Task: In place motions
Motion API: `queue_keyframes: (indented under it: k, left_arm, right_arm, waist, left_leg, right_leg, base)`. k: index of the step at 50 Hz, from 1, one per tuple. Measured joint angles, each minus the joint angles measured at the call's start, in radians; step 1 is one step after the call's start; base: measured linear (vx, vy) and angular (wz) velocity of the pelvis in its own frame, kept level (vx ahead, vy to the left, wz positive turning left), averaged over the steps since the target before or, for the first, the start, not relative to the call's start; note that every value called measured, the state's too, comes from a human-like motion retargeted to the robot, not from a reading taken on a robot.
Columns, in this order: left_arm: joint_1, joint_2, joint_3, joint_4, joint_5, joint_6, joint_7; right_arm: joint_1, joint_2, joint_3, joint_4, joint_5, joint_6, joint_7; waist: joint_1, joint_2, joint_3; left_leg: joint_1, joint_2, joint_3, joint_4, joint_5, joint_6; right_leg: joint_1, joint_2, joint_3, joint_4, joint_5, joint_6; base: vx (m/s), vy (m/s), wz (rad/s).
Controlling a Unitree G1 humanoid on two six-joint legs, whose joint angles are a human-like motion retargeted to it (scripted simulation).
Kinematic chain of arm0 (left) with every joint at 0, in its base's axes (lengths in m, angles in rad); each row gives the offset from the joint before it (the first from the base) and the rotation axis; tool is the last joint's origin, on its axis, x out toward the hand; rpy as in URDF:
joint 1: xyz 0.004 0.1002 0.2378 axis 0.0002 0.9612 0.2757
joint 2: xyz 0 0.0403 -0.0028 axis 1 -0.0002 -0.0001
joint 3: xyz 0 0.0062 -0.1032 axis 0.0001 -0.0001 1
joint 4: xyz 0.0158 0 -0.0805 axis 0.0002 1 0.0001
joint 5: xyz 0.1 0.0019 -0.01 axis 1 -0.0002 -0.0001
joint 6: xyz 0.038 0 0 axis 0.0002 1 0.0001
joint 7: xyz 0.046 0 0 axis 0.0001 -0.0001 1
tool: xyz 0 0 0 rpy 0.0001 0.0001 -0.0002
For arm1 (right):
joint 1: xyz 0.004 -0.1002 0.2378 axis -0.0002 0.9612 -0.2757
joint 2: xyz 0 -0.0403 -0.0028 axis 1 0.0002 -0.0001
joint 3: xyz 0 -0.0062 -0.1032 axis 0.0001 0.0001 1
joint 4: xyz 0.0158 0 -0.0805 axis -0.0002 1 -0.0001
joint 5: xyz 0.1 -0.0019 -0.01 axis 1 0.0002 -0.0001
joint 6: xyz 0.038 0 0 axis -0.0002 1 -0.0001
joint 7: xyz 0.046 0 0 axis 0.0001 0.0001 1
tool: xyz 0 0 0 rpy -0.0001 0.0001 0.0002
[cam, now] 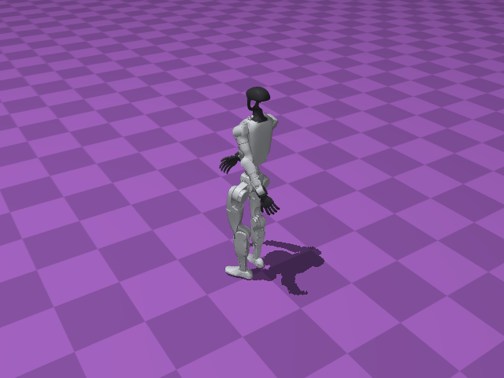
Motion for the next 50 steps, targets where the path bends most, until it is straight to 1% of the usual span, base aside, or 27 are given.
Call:
queue_keyframes:
  k: [3, 6, 8, 10, 12, 13, 14, 15, 16, 17, 20, 23, 25, 27, 30, 33, 36, 41, 43, 45, 48, 50]
  left_arm:
    - [-0.118, 0.001, -0.051, -0.013, -0.031, -0.019, -0.022]
    - [-0.266, 0.013, -0.131, -0.032, -0.084, -0.042, -0.029]
    - [-0.377, 0.030, -0.192, -0.048, -0.113, -0.050, -0.044]
    - [-0.489, 0.047, -0.233, -0.073, -0.118, -0.052, -0.070]
    - [-0.588, 0.052, -0.249, -0.125, -0.102, -0.058, -0.096]
    - [-0.631, 0.053, -0.258, -0.158, -0.096, -0.066, -0.114]
    - [-0.668, 0.055, -0.261, -0.194, -0.088, -0.078, -0.131]
    - [-0.704, 0.057, -0.260, -0.232, -0.080, -0.091, -0.147]
    - [-0.736, 0.049, -0.282, -0.270, -0.072, -0.103, -0.154]
    - [-0.765, 0.043, -0.297, -0.307, -0.065, -0.115, -0.158]
    - [-0.828, 0.038, -0.312, -0.414, -0.053, -0.154, -0.145]
    - [-0.852, 0.034, -0.337, -0.485, -0.048, -0.190, -0.132]
    - [-0.851, 0.030, -0.348, -0.509, -0.046, -0.206, -0.127]
    - [-0.834, 0.024, -0.351, -0.504, -0.041, -0.212, -0.129]
    - [-0.785, 0.017, -0.344, -0.456, -0.027, -0.208, -0.138]
    - [-0.713, 0.024, -0.310, -0.348, 0.006, -0.190, -0.139]
    - [-0.618, 0.037, -0.260, -0.209, 0.056, -0.146, -0.121]
    - [-0.403, 0.042, -0.168, -0.018, 0.094, -0.045, -0.046]
    - [-0.295, 0.026, -0.134, 0.001, 0.102, -0.020, -0.030]
    - [-0.180, 0.006, -0.096, -0.009, 0.131, -0.019, -0.036]
    - [-0.048, -0.021, -0.045, -0.024, 0.178, -0.026, -0.054]
    - [0.009, -0.031, -0.020, -0.016, 0.185, -0.016, -0.051]
  right_arm:
    - [0.068, -0.027, -0.016, 0.118, -0.091, 0.015, -0.050]
    - [0.136, -0.067, -0.037, 0.309, -0.209, 0.069, -0.143]
    - [0.184, -0.102, -0.054, 0.449, -0.289, 0.139, -0.207]
    - [0.252, -0.141, -0.085, 0.546, -0.346, 0.239, -0.251]
    - [0.362, -0.179, -0.132, 0.546, -0.351, 0.343, -0.258]
    - [0.414, -0.195, -0.163, 0.546, -0.343, 0.376, -0.263]
    - [0.459, -0.210, -0.191, 0.546, -0.327, 0.390, -0.268]
    - [0.502, -0.225, -0.218, 0.546, -0.307, 0.396, -0.273]
    - [0.550, -0.236, -0.275, 0.546, -0.284, 0.384, -0.285]
    - [0.592, -0.247, -0.323, 0.546, -0.262, 0.371, -0.298]
    - [0.673, -0.278, -0.393, 0.546, -0.200, 0.342, -0.340]
    - [0.705, -0.298, -0.400, 0.546, -0.169, 0.379, -0.384]
    - [0.698, -0.303, -0.376, 0.546, -0.163, 0.415, -0.394]
    - [0.663, -0.295, -0.342, 0.546, -0.169, 0.426, -0.387]
    - [0.570, -0.264, -0.288, 0.546, -0.191, 0.403, -0.357]
    - [0.436, -0.214, -0.221, 0.546, -0.200, 0.356, -0.301]
    - [0.290, -0.153, -0.140, 0.521, -0.231, 0.297, -0.235]
    - [0.103, -0.050, 0.010, 0.318, -0.260, 0.187, -0.098]
    - [0.044, -0.014, 0.054, 0.235, -0.237, 0.140, -0.055]
    - [-0.011, 0.013, 0.093, 0.168, -0.191, 0.102, -0.025]
    - [-0.067, 0.036, 0.122, 0.092, -0.119, 0.064, -0.001]
    - [-0.083, 0.041, 0.124, 0.053, -0.088, 0.048, 0.013]
  waist:
    - [-0.004, -0.004, -0.006]
    - [-0.006, -0.010, -0.011]
    - [-0.010, -0.013, -0.012]
    - [-0.013, -0.017, -0.008]
    - [-0.014, -0.022, -0.002]
    - [-0.015, -0.024, 0.000]
    - [0.042, -0.022, -0.001]
    - [0.128, -0.018, -0.002]
    - [0.021, -0.027, 0.006]
    - [-0.052, -0.033, 0.013]
    - [-0.036, -0.034, 0.024]
    - [-0.033, -0.032, 0.028]
    - [-0.025, -0.028, 0.026]
    - [-0.021, -0.025, 0.020]
    - [-0.019, -0.021, 0.011]
    - [-0.024, -0.019, 0.006]
    - [-0.027, -0.016, -0.001]
    - [-0.041, -0.005, 0.000]
    - [-0.041, 0.001, 0.003]
    - [-0.034, 0.007, 0.003]
    - [-0.019, 0.014, -0.002]
    - [-0.014, 0.016, -0.008]
  left_leg:
    - [-0.003, 0.000, 0.003, 0.000, 0.000, 0.003]
    - [-0.004, -0.001, 0.005, 0.001, 0.001, 0.005]
    - [-0.004, -0.002, 0.002, 0.002, 0.002, 0.007]
    - [-0.004, -0.003, -0.004, 0.003, 0.004, 0.009]
    - [-0.005, -0.006, -0.012, 0.004, 0.006, 0.011]
    - [-0.007, -0.007, -0.017, 0.005, 0.007, 0.012]
    - [-0.004, 0.009, 0.038, 0.004, 0.000, 0.007]
    - [0.003, 0.032, 0.123, 0.002, -0.011, -0.001]
    - [-0.007, -0.001, 0.005, 0.009, 0.003, 0.011]
    - [-0.013, -0.023, -0.076, 0.014, 0.012, 0.019]
    - [-0.012, -0.022, -0.065, 0.015, 0.009, 0.019]
    - [-0.013, -0.024, -0.068, 0.016, 0.009, 0.020]
    - [-0.014, -0.023, -0.065, 0.014, 0.009, 0.020]
    - [-0.015, -0.023, -0.065, 0.013, 0.009, 0.020]
    - [-0.014, -0.023, -0.065, 0.011, 0.009, 0.021]
    - [-0.007, -0.022, -0.058, 0.007, 0.008, 0.021]
    - [0.003, -0.018, -0.043, 0.003, 0.003, 0.018]
    - [0.026, -0.005, 0.001, -0.002, -0.014, 0.011]
    - [0.036, 0.001, 0.022, -0.004, -0.023, 0.008]
    - [0.044, 0.006, 0.044, -0.004, -0.033, 0.006]
    - [0.050, 0.012, 0.063, -0.003, -0.043, 0.003]
    - [0.051, 0.014, 0.067, -0.003, -0.045, 0.002]
  right_leg:
    - [-0.004, 0.002, 0.004, -0.003, 0.004, -0.002]
    - [0.000, 0.004, 0.005, -0.010, 0.009, -0.004]
    - [0.006, 0.003, 0.000, -0.012, 0.010, -0.003]
    - [0.012, 0.000, -0.007, -0.013, 0.010, -0.001]
    - [0.018, -0.002, -0.015, -0.015, 0.009, 0.000]
    - [0.020, -0.003, -0.018, -0.016, 0.008, 0.000]
    - [0.001, -0.002, 0.044, 0.007, 0.000, 0.007]
    - [-0.028, 0.001, 0.139, 0.041, -0.012, 0.019]
    - [-0.007, -0.005, 0.016, 0.010, 0.008, -0.005]
    - [0.007, -0.010, -0.065, -0.010, 0.021, -0.019]
    - [0.005, -0.016, -0.035, -0.004, 0.019, -0.013]
    - [0.001, -0.017, -0.032, -0.004, 0.022, -0.015]
    - [-0.002, -0.016, -0.030, -0.004, 0.023, -0.015]
    - [-0.004, -0.015, -0.030, -0.005, 0.023, -0.016]
    - [-0.005, -0.013, -0.035, -0.004, 0.022, -0.016]
    - [-0.006, -0.012, -0.035, -0.002, 0.022, -0.017]
    - [-0.012, -0.008, -0.023, 0.003, 0.022, -0.019]
    - [-0.028, 0.007, 0.019, 0.014, 0.028, -0.024]
    - [-0.038, 0.015, 0.045, 0.020, 0.031, -0.026]
    - [-0.048, 0.024, 0.073, 0.025, 0.035, -0.028]
    - [-0.058, 0.033, 0.100, 0.028, 0.038, -0.029]
    - [-0.059, 0.036, 0.103, 0.027, 0.038, -0.029]
  base:
    - [0.00, 0.00, 0.00]
    - [0.00, 0.00, 0.00]
    - [0.00, 0.00, 0.00]
    - [-0.03, 0.00, 0.19]
    - [-0.02, -0.01, 0.09]
    - [-0.03, -0.06, -0.91]
    - [-0.04, -0.08, -2.49]
    - [0.00, -0.14, -0.58]
    - [0.02, -0.18, 1.72]
    - [0.02, -0.16, 3.24]
    - [-0.05, -0.10, 0.05]
    - [-0.06, -0.05, -0.14]
    - [0.00, 0.00, 0.00]
    - [0.00, 0.00, 0.00]
    - [0.00, 0.00, 0.00]
    - [0.00, 0.00, 0.00]
    - [-0.02, 0.00, -0.17]
    - [-0.01, 0.00, -0.44]
    - [0.01, 0.00, -0.66]
    - [0.02, 0.00, -0.70]
    - [0.02, 0.01, -0.46]
    - [0.02, 0.01, -0.09]
